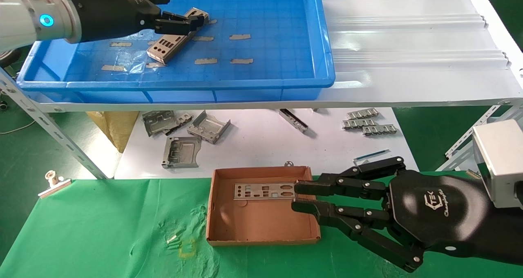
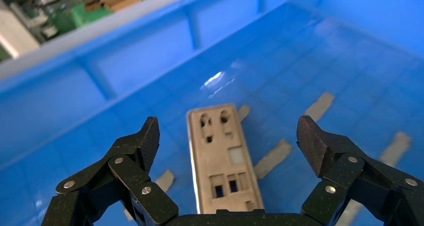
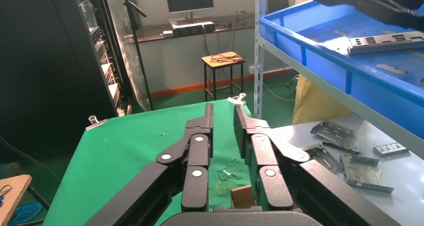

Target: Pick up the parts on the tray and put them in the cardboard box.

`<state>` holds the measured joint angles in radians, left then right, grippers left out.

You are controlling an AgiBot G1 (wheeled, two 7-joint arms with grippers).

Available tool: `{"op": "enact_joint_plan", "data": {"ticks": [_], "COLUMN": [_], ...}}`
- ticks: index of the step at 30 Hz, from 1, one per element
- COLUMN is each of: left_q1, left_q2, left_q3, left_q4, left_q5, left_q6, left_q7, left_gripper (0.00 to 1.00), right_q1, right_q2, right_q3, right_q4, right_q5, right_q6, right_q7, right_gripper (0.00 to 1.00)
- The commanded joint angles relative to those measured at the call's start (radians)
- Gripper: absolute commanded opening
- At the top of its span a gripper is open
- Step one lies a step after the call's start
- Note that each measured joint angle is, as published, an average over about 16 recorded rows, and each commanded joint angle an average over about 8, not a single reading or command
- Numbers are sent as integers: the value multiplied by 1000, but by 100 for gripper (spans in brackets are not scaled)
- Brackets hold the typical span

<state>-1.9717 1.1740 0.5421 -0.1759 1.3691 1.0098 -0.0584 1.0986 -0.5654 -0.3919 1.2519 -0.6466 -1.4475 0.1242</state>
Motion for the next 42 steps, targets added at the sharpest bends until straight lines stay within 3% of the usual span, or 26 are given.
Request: {"op": "enact_joint_plan", "data": {"ticks": [1,3,5,11,13,42], "left_q1": [-13,-20,-26,-36,-38,-41], "left_q2": [23,31,36,45,47,64], "left_q3": [5,7,9,13,14,11], "left_q4": [44,66,83,118,126,168], "left_q5": [11,15,17,23,24,20], "left_q6": [-38,-44,-46,-48,-49,-71], "left_q7": [1,3,6,16,19,42], "left_gripper": [100,100,91,19,2,0], "right_q1": [0,0,0,0,0,0], "right_q2": [0,0,0,0,0,0], "right_q3": [0,0,0,0,0,0], "right_q4": [0,0,0,0,0,0], "right_q5": [0,0,0,0,0,0], "right_q6": [0,0,0,0,0,0], "right_q7": [0,0,0,0,0,0], "right_gripper": [100,100,100,100,100,100]}}
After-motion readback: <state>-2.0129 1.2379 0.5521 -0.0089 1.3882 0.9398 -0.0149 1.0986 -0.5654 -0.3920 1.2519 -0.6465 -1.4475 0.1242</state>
